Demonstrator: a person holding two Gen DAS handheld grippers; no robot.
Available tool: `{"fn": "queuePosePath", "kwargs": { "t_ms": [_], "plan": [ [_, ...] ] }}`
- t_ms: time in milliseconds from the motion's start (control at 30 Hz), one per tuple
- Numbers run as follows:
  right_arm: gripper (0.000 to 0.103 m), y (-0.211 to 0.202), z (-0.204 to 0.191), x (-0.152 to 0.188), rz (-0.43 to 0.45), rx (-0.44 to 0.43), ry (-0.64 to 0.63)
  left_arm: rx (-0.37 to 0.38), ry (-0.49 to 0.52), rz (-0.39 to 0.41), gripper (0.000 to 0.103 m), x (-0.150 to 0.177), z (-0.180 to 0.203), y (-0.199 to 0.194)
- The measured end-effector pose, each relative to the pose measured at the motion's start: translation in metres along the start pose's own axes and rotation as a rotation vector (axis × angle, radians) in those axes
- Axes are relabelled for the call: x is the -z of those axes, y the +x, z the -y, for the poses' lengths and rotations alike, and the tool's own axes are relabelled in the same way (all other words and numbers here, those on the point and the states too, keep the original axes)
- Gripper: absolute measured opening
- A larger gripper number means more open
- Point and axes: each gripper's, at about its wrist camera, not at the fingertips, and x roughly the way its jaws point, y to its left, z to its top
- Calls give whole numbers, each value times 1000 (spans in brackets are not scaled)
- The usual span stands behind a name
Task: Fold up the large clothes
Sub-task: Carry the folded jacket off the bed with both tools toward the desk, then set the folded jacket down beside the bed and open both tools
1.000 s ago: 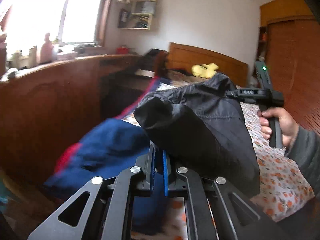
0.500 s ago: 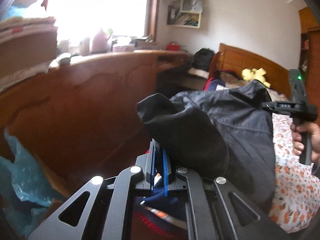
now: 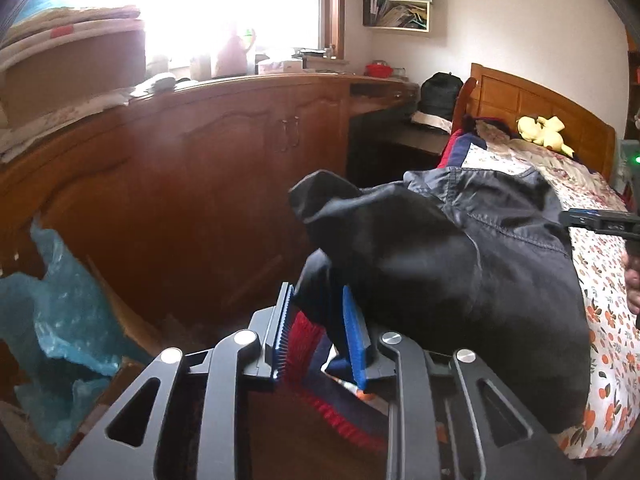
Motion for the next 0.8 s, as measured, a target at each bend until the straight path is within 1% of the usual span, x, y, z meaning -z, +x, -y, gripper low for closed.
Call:
{"fn": "queuePosePath", "kwargs": {
  "t_ms": [167,233,300,333,367,400,433,500,533,567,600,633,767,800],
  "plan": [
    [54,-35,-2,23,41,0,-55,6,11,7,28,8,12,-17],
    [54,-47,-3,30,53,-1,-66,10,20,20,31,9,19,-27],
    [54,-61,-4,39,63,-3,-77,16,25,40,40,9,27,-38],
    [54,-68,-4,42,69,-2,-79,19,28,47,42,10,30,-43],
    [54,-75,-3,45,77,-1,-79,27,32,57,46,9,36,-49],
    [54,-82,-2,48,82,-1,-78,35,36,62,55,9,41,-54],
    [54,-90,0,52,90,0,-79,43,41,68,61,8,47,-58],
    [54,-104,1,57,103,5,-80,59,56,91,82,5,62,-69],
    [54,-112,4,61,111,5,-75,64,65,101,87,4,70,-75],
    [54,-119,6,63,117,5,-68,67,74,113,97,2,79,-80],
    [54,-127,10,67,125,5,-60,73,79,123,101,0,85,-84],
    [54,-138,14,71,135,9,-51,84,86,135,101,-2,94,-90],
    [54,-170,27,87,165,26,-28,111,103,138,101,-7,125,-101],
    [56,-178,31,91,173,34,-24,122,111,137,101,-7,134,-103]
  ]
}}
